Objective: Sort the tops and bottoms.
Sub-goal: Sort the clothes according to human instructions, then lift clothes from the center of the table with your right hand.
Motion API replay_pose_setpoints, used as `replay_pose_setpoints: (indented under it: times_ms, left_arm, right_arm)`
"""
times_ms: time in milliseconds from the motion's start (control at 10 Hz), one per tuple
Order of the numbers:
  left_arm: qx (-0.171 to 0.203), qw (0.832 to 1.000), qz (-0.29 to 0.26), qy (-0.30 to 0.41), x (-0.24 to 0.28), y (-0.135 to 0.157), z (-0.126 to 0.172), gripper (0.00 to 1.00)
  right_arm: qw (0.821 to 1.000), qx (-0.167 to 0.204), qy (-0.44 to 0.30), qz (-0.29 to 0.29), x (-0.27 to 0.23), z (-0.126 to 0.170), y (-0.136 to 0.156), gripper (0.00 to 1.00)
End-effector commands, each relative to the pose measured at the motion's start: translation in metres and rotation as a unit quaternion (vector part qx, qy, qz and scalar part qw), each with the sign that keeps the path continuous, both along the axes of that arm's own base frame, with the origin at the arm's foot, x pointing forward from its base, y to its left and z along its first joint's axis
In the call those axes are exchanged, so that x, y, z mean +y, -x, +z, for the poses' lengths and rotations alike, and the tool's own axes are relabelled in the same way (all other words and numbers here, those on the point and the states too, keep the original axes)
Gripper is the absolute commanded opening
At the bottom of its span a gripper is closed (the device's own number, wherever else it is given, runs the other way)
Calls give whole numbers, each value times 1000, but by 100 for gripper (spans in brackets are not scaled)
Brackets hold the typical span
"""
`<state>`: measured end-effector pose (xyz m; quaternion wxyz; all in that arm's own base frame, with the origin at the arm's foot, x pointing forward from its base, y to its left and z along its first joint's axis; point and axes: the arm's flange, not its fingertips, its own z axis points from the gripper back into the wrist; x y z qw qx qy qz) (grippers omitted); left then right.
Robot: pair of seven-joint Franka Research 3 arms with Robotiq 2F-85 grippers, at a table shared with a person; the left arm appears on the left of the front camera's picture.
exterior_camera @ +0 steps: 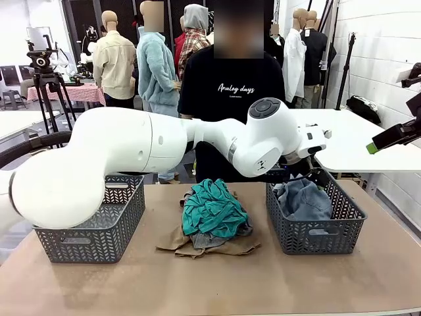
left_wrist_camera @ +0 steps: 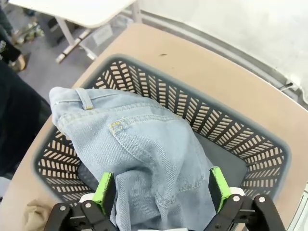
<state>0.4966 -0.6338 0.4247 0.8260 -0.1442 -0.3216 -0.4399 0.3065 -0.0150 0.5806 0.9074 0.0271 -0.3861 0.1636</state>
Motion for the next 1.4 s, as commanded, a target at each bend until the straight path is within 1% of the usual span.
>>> replay_pose_setpoints:
  times_ms: [0, 600, 700, 800, 900, 1000, 1100, 1200, 1300]
  left_arm:
    - [-8, 1000, -1, 2, 1, -1, 2, 100]
    - [-8, 1000, -1, 2, 1, -1, 2, 100]
    - [0, 1000, 0, 0, 0, 0, -1, 100]
    - [7, 1000, 16, -15, 20, 22, 19, 100]
    - [-7, 999, 30, -41, 33, 44, 38, 100]
    - [-12, 998, 34, -58, 48, 61, 50, 100]
    - [-5, 998, 30, -58, 69, 75, 51, 100]
    - [2, 997, 54, -60, 94, 95, 52, 100]
    - [10, 993, 85, -78, 115, 116, 56, 100]
  right_arm:
    - [1000, -3, -2, 5, 1, 0, -2, 100]
    - [1000, -3, -2, 5, 1, 0, -2, 100]
    - [1000, -3, -2, 5, 1, 0, -2, 100]
    - [1000, -3, -2, 5, 1, 0, -2, 100]
    - [1000, -3, -2, 5, 1, 0, -2, 100]
    - [1000, -3, -2, 5, 1, 0, -2, 100]
    - [1000, -3, -2, 5, 1, 0, -2, 100]
    - [1000, -3, -2, 5, 1, 0, -2, 100]
    - [1000, -3, -2, 5, 1, 0, -2, 100]
